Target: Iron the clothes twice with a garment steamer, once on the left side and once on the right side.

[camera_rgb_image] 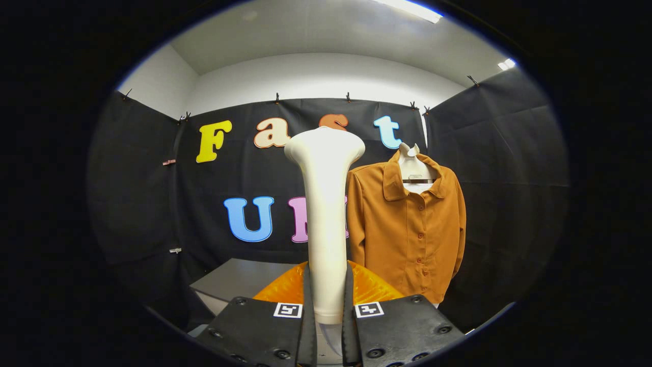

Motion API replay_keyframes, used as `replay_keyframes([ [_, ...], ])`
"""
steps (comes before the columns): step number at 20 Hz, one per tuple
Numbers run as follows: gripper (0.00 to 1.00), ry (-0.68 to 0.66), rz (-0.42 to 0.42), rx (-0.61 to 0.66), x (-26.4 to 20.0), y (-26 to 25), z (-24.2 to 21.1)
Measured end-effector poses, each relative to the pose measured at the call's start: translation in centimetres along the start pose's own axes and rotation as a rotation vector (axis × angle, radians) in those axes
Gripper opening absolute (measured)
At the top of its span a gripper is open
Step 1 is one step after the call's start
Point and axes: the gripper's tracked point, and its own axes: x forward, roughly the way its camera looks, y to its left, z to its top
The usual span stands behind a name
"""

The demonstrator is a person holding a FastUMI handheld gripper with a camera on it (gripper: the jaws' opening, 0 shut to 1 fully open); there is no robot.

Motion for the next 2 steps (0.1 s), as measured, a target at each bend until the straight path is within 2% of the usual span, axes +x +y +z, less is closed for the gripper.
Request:
replay_keyframes([
  [2,0.23,0.0,-0.001,-0.001,0.02,0.01,-0.04],
])
